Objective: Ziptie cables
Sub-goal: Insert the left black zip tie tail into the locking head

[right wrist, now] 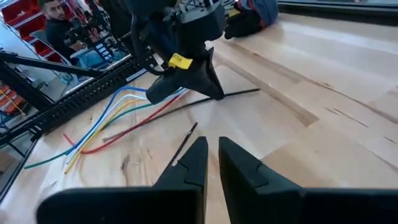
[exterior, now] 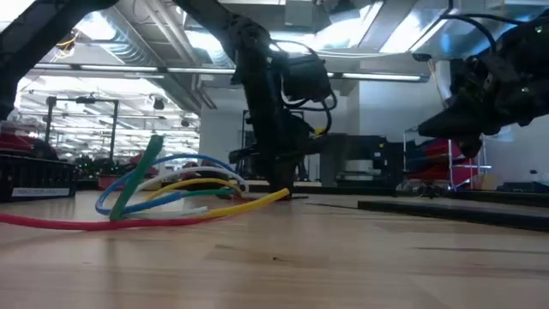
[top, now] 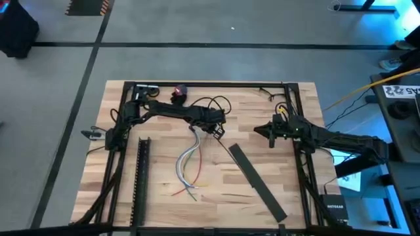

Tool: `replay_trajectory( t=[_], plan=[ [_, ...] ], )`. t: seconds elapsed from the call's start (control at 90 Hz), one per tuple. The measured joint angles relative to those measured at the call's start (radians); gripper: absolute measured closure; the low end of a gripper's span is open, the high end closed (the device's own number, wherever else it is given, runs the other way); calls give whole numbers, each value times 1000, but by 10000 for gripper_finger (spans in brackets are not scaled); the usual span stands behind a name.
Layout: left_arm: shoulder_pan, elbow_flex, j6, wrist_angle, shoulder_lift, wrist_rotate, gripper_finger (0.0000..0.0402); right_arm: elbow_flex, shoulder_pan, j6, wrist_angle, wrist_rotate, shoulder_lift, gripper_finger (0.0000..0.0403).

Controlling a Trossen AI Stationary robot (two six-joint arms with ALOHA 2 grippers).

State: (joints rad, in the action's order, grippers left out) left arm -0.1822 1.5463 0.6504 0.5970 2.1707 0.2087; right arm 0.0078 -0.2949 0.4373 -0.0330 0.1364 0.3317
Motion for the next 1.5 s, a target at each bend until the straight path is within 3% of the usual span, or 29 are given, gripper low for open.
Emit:
replay_trajectory(
  t=[0.2,0.467,0.633,0.833,1.011,1.244,1.5],
  plan=[
    [0,17,-50,-27,-54,-31,401,32,0,-80,-26,13,0,370],
    [-32,44,-159,-128,-312,-64,401,235,0,-393,-17,-71,27,370],
    [-80,45,-171,-221,-457,-112,401,382,0,-712,-20,-97,129,370],
    [-126,42,-184,-307,-529,-193,401,576,1,-1069,-29,-175,348,367],
    [-152,44,-132,-384,-552,-300,401,749,14,-1340,-26,-175,570,317],
    [-177,44,-52,-482,-555,-431,401,896,126,-1743,-29,-251,793,233],
    [-215,43,-12,-488,-576,-486,401,916,241,-1997,-206,-397,900,217]
  ],
)
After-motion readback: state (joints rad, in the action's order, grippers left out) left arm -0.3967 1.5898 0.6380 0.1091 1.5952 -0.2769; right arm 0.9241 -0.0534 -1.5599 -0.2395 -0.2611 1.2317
